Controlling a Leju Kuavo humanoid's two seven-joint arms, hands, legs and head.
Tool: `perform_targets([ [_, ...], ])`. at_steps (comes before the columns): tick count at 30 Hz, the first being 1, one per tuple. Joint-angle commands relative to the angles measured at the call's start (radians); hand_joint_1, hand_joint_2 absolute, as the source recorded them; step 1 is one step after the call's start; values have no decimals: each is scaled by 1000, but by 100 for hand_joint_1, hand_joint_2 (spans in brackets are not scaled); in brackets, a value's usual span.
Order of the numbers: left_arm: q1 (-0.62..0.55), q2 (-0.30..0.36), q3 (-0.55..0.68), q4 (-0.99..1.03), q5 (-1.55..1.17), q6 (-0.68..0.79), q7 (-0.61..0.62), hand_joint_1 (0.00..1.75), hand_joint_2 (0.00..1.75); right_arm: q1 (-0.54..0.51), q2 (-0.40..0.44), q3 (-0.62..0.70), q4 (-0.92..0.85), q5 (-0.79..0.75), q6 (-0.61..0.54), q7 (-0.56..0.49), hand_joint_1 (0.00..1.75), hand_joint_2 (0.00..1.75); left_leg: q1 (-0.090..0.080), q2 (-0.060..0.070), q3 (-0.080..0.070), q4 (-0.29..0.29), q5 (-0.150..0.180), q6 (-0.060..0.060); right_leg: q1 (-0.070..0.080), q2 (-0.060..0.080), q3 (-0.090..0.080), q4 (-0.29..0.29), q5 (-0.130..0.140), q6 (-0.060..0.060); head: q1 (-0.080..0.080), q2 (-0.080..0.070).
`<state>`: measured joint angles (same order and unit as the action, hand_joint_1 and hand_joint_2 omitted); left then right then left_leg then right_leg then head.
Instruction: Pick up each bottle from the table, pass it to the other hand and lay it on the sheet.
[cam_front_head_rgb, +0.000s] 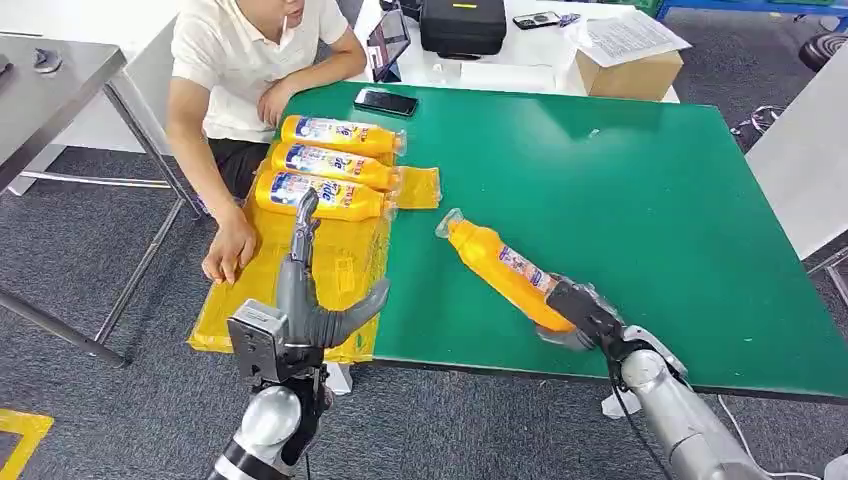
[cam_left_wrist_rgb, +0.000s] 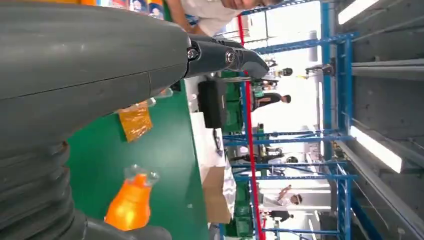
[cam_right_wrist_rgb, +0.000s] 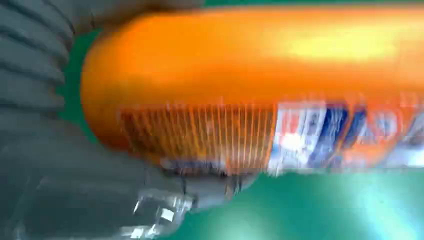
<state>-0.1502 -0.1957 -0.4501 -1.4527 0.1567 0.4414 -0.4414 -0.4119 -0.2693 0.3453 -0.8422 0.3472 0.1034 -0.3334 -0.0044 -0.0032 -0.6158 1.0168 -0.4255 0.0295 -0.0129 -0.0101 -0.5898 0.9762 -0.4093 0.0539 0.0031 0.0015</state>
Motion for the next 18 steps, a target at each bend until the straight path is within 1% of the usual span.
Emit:
perform_targets([
  [1, -42, 31, -15, 76, 42, -6, -1, 0, 175, 45, 69, -130, -81, -60, 24, -16, 175, 175, 0, 1, 2, -1, -1, -2, 0, 2, 2, 0, -1, -2, 0, 0],
  [3, -31, 29, -8, 77, 58, -3, -4, 0, 175, 68, 89, -155, -118, -96, 33, -45, 175, 175, 0, 3, 3, 0, -2, -2, 0, 3, 3, 0, -1, -2, 0, 0],
  [4, -23, 28, -2, 81, 71, -6, -7, 0, 175, 83, 100, -165, -146, -113, 38, -57, 175, 175, 0, 1, 1, -1, -1, -1, 0, 2, 1, 0, 0, -1, 0, 0],
  [5, -8, 23, 11, 87, 100, -20, -4, 0, 175, 106, 114, -177, -191, -139, 44, -72, 175, 175, 0, 1, 3, -2, -1, -2, 0, 2, 3, -1, -1, -2, 0, 0],
  [6, -4, 24, 13, 92, 105, -25, -7, 0, 175, 114, 117, -176, -210, -140, 43, -70, 175, 175, 0, 1, 1, -1, -1, -2, -1, 1, 1, -1, -1, -2, 0, 0],
  [9, 0, 25, 14, 94, 108, -30, -13, 0, 175, 119, 119, -175, -223, -143, 43, -63, 175, 175, 0, 3, 4, -2, -2, -3, -1, 3, 3, -1, -2, -3, 0, 0],
  [11, -2, 25, 13, 97, 109, -31, -14, 0, 175, 120, 116, -175, -227, -144, 44, -60, 175, 175, 0, 2, 0, -1, -1, -2, 0, 2, -1, 0, -1, -2, -1, 0],
  [13, 1, 20, 19, 95, 123, -36, -6, 0, 175, 121, 118, -178, -230, -149, 44, -64, 175, 175, 0, 1, 1, -1, -1, -2, 0, 1, 0, 0, -1, -2, 0, 0],
  [14, 27, 16, 34, 101, 201, -98, 38, 0, 175, 138, 129, -186, -273, -174, 51, -93, 175, 175, 0, 2, 2, -1, -2, -2, 0, 2, 1, 0, -1, -2, 0, 0],
  [15, 48, 15, 45, 114, 263, -148, 68, 0, 175, 158, 136, -184, -321, -187, 55, -101, 175, 175, 0, 2, 0, -1, -1, -2, -1, 2, 0, -1, -1, -2, 0, 0],
  [16, 65, 20, 49, 134, 311, -196, 86, 0, 175, 176, 142, -175, -367, -193, 56, -103, 175, 175, 0, 3, 2, -1, -2, -2, 0, 3, 1, -1, -1, -2, 0, 0],
  [17, 88, 30, 46, 171, 418, -304, 147, 0, 175, 194, 149, -145, -420, -203, 73, -110, 175, 175, 0, 4, 4, -2, -3, -3, 0, 5, 3, -1, -1, -3, 0, 0],
  [18, 93, 38, 39, 209, 462, -361, 169, 0, 175, 200, 160, -119, -444, -211, 88, -114, 175, 175, -1, 4, 3, -3, -2, -2, -1, 4, 2, -1, -1, -2, 0, 0],
])
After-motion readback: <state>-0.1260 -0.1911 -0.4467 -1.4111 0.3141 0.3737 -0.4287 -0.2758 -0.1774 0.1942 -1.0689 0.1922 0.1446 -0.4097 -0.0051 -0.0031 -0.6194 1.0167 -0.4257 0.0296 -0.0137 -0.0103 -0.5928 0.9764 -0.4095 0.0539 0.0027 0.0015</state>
